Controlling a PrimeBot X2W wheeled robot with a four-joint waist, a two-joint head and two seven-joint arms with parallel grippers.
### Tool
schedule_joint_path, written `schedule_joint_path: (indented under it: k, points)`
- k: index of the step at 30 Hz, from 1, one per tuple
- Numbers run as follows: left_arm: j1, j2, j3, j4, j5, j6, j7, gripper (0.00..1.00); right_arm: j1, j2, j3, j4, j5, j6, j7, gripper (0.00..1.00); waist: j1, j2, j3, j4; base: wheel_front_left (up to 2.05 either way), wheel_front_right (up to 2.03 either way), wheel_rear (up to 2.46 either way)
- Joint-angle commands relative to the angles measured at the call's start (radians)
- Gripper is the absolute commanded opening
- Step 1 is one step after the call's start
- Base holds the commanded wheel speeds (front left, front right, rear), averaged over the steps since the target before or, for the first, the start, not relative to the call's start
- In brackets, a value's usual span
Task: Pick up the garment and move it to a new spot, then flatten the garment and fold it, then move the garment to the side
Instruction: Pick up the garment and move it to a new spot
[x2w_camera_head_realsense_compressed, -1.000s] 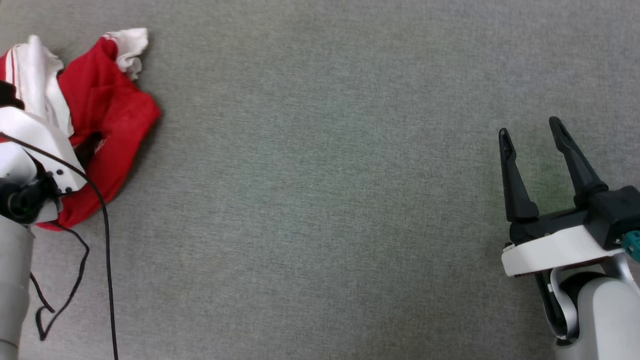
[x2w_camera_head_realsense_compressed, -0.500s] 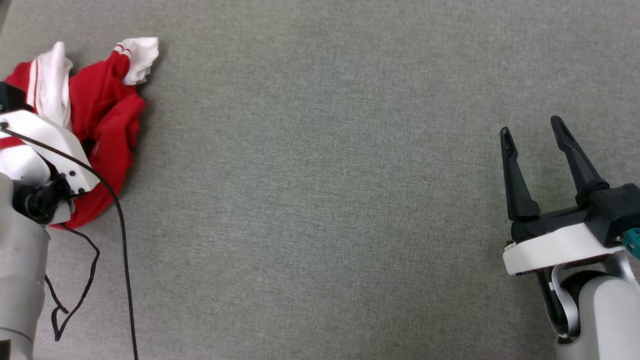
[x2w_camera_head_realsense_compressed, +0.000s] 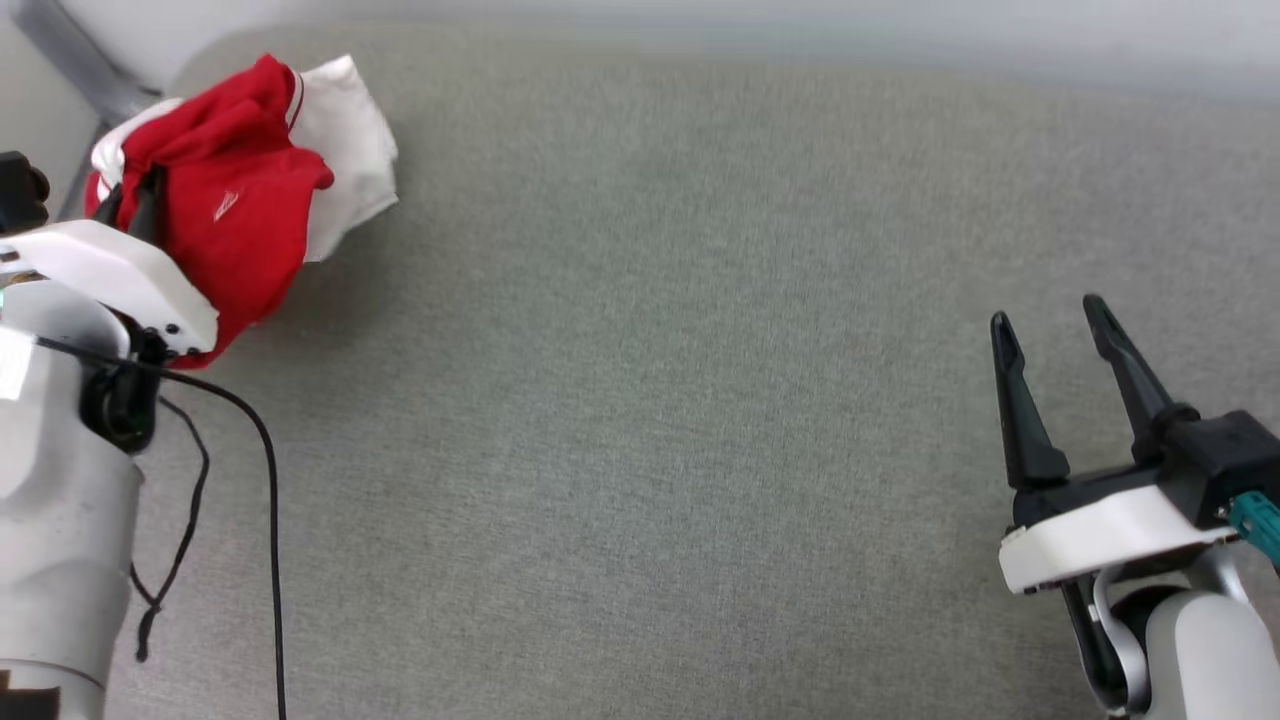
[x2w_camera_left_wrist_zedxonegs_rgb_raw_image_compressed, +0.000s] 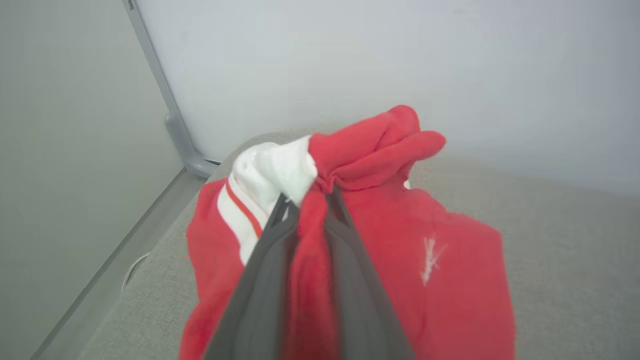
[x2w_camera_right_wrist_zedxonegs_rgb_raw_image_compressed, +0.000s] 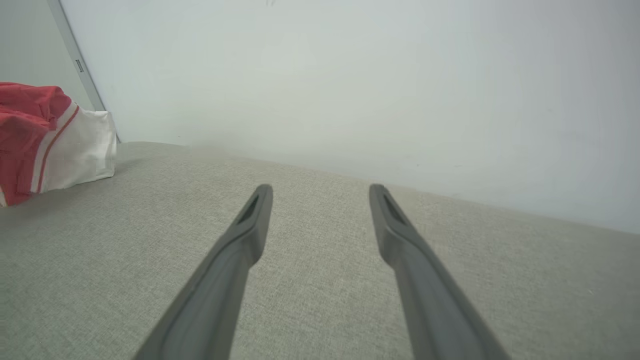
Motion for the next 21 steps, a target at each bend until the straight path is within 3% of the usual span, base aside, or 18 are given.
schedule_joint_path:
  k: [1, 11, 21]
  points:
    - [0.013, -0.011, -0.004, -0.015, 0.011, 0.007, -0.035, 0.00, 0.018, 0.000, -0.004, 0.005, 0.007, -0.001, -0.009, 1.00, 0.0000, 0.0000, -0.051, 0.001, 0.00, 0.00, 0.00]
    - [0.092, -0.067, -0.041, -0.181, 0.049, 0.045, -0.158, 0.00, 0.088, 0.000, -0.024, 0.029, 0.039, -0.001, -0.019, 1.00, 0.0000, 0.0000, -0.169, -0.050, 0.00, 0.00, 0.00]
    - [0.245, -0.149, -0.124, -0.445, 0.039, 0.076, -0.065, 0.00, 0.122, 0.000, -0.025, 0.027, 0.061, -0.001, -0.019, 1.00, 0.0000, 0.0000, -0.209, -0.174, 0.00, 0.00, 0.00]
